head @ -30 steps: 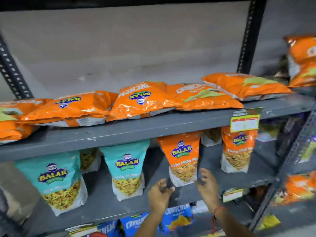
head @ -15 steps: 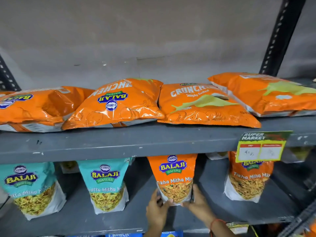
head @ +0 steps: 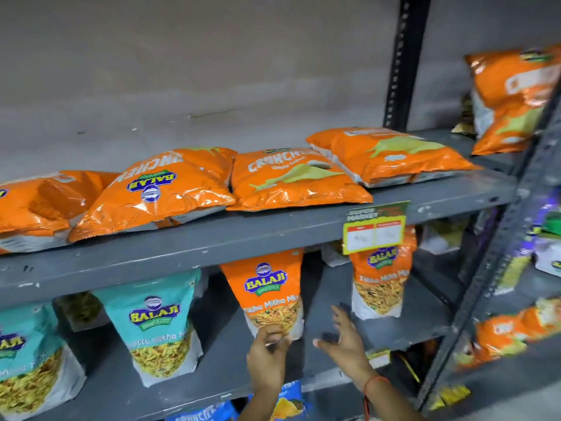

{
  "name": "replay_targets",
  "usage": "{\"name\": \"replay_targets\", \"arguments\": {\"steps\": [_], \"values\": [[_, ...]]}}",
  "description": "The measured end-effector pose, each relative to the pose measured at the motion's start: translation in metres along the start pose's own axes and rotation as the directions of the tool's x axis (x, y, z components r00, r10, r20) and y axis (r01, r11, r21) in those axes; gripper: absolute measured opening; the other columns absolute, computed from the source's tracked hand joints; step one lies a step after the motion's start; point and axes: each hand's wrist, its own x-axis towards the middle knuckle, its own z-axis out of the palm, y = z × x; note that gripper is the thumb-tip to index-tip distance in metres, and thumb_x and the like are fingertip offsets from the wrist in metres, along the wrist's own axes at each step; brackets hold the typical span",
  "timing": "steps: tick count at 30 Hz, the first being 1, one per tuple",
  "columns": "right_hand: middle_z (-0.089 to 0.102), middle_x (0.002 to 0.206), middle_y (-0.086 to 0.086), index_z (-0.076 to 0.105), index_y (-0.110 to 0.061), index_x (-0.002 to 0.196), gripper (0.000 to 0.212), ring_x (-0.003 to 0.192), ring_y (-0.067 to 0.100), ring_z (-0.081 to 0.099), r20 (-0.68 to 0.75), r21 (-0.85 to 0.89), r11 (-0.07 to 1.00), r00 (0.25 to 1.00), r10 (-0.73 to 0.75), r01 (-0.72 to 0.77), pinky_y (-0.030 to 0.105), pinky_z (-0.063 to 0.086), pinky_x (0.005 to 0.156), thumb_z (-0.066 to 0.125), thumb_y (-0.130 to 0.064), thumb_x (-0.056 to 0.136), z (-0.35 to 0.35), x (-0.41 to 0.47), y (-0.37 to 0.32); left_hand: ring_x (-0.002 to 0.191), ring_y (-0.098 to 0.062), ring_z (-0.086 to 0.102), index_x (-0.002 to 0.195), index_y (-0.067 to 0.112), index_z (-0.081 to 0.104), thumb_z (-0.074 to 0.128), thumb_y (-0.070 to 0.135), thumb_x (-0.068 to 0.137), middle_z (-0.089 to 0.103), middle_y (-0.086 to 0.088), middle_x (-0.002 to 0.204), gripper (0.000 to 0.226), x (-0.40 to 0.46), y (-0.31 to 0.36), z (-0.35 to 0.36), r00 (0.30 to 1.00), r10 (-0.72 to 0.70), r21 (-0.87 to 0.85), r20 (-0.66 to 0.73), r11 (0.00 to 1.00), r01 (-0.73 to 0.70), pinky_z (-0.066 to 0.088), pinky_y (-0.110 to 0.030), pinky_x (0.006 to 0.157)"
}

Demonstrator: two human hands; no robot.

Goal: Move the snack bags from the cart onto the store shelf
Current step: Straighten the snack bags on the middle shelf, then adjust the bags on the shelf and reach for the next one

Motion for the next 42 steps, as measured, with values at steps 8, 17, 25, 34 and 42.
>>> {"name": "replay_targets", "arguments": {"steps": [8, 17, 25, 34, 42], "values": [[0.034, 0.150, 0.015, 0.031, -0.014, 0.144, 0.079, 0.137, 0.034, 0.035, -0.278, 0.036, 0.999, 0.960, 0.028, -0.018, 0.054, 0.037, 0.110, 0.073, -0.003, 0.079, -0.114, 0.004, 0.015, 0.080, -0.018, 0.065, 0.100, 0.010, 0.066, 0.079, 0.008, 0.071, 0.068, -0.006, 0.085, 0.032, -0.025, 0.050, 0.094, 0.952, 0.028, -0.073, 0.306, 0.997, -0.005, 0.049, -0.008, 0.066], [0.031, 0.154, 0.009, 0.016, -0.018, 0.149, 0.093, 0.141, 0.029, 0.031, -0.013, 0.031, 0.982, 0.982, 0.189, -0.188, 0.050, 0.035, 0.112, 0.075, -0.008, 0.078, -0.183, 0.091, 0.057, 0.109, -0.022, 0.057, 0.139, 0.002, 0.035, 0.075, -0.002, 0.073, 0.053, -0.016, 0.133, 0.077, 0.001, 0.058, 0.185, 0.928, -0.098, -0.108, 0.359, 0.983, 0.146, 0.048, -0.032, 0.091], [0.065, 0.122, 0.001, 0.049, -0.018, 0.127, 0.061, 0.115, 0.019, 0.058, 0.129, 0.010, 0.996, 0.988, 0.090, -0.092, 0.030, 0.048, 0.088, 0.075, -0.007, 0.073, -0.184, 0.107, 0.071, 0.091, -0.018, 0.064, 0.126, 0.007, 0.052, 0.076, 0.006, 0.074, 0.067, -0.015, 0.118, 0.058, 0.009, 0.049, 0.213, 0.951, -0.078, -0.097, 0.298, 0.989, 0.111, 0.053, -0.008, 0.063], [0.039, 0.145, 0.015, 0.027, -0.015, 0.145, 0.092, 0.133, 0.033, 0.041, -0.261, 0.106, 0.990, 0.958, 0.116, -0.091, 0.055, 0.039, 0.109, 0.079, -0.004, 0.071, -0.152, 0.067, 0.063, 0.121, -0.028, 0.057, 0.137, 0.011, 0.046, 0.079, 0.011, 0.073, 0.055, -0.018, 0.135, 0.071, -0.020, 0.042, 0.174, 0.961, -0.114, -0.153, 0.253, 0.976, 0.157, 0.048, -0.040, 0.102], [0.050, 0.120, 0.031, 0.047, 0.000, 0.131, 0.065, 0.106, 0.044, 0.056, -0.507, 0.048, 0.998, 0.862, -0.013, 0.043, 0.053, 0.047, 0.096, 0.067, 0.013, 0.070, -0.028, -0.048, 0.009, 0.089, -0.021, 0.065, 0.120, 0.007, 0.061, 0.080, 0.005, 0.070, 0.067, -0.008, 0.092, 0.054, -0.072, -0.005, -0.004, 0.997, -0.070, -0.207, 0.023, 0.976, 0.073, 0.053, -0.039, 0.089]]}}
